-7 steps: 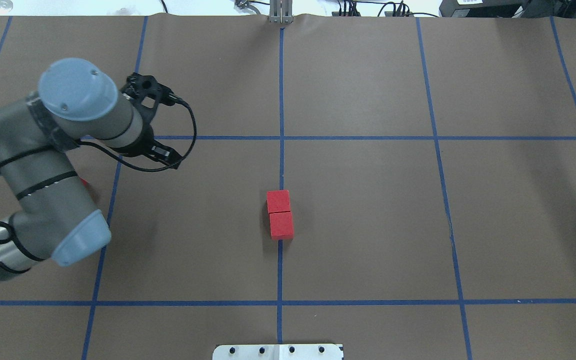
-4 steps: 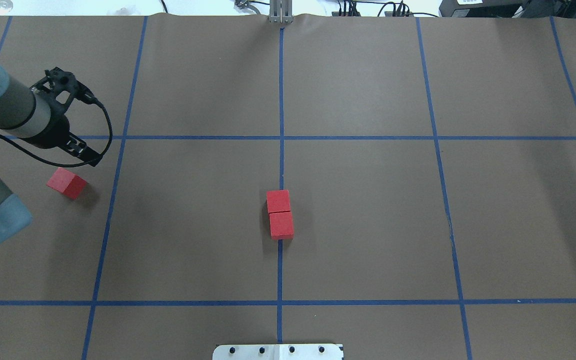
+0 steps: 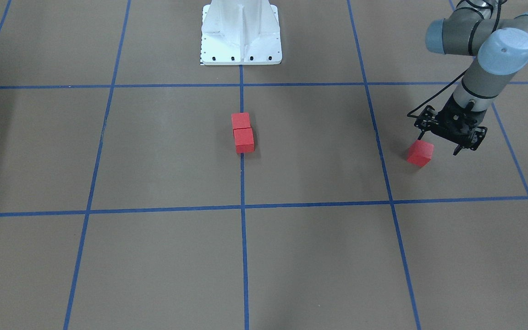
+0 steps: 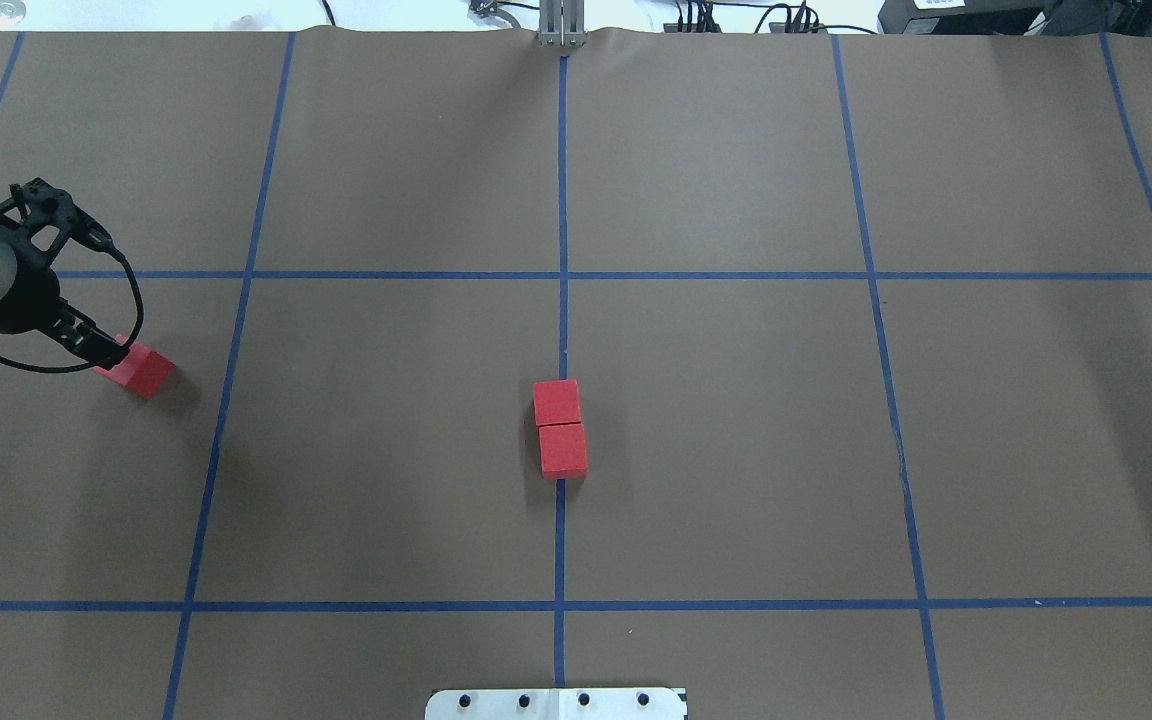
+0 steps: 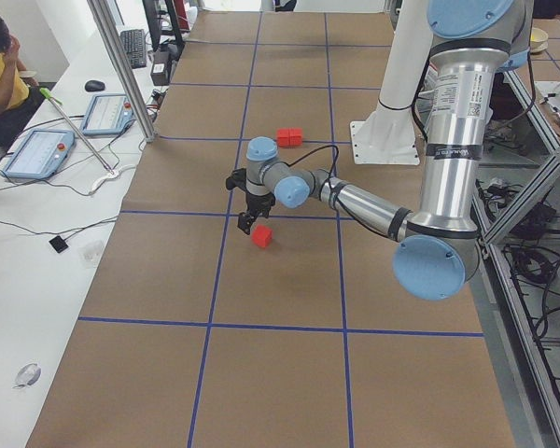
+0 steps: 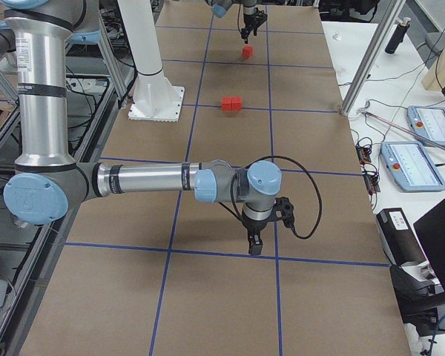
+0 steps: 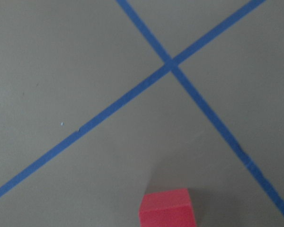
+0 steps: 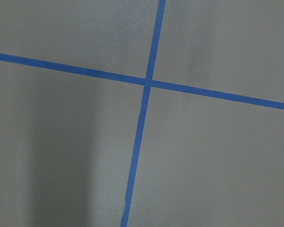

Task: Form red blocks into L shape at center
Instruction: 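Move the left gripper to the last red cube at the table edge, then close the left gripper on the last red cube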

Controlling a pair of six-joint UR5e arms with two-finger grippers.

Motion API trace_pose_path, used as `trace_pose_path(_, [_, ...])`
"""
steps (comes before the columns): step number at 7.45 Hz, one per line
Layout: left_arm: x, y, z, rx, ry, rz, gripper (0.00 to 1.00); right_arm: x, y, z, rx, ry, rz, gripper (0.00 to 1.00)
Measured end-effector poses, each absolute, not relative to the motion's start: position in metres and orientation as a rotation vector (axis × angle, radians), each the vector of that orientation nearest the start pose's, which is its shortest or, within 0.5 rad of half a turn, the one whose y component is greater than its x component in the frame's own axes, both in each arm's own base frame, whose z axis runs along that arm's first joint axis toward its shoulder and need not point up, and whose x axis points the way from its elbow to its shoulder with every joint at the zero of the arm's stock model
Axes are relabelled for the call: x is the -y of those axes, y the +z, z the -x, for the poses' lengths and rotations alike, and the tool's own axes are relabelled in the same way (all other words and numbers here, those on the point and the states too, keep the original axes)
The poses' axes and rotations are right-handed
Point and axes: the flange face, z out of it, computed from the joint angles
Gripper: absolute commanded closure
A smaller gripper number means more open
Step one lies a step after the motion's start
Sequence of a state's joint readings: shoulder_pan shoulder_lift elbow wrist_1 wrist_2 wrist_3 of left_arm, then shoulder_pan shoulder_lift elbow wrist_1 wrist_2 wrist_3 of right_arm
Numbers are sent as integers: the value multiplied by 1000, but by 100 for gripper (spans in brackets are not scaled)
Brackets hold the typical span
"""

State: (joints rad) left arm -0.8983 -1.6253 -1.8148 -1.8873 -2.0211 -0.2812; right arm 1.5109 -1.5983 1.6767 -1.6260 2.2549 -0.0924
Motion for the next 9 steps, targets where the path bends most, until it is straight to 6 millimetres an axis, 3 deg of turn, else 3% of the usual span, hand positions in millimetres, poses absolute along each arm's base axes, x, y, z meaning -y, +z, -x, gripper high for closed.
trace_pose_path(3, [475,520,-273,-771,362,-350,0,488,628,-41,684,-156,-41,1])
trace_pose_path(5, [473,523,-278,-809,361,-330,1,490,626,-41,684,-157,-44,1])
trace_pose_path(7, [469,527,-285,-819,375,-310,7,491,625,-41,684,-157,-47,1])
trace_pose_path(9, [462,529,-295,-818,394,-292,21,492,624,-41,684,-158,-48,1])
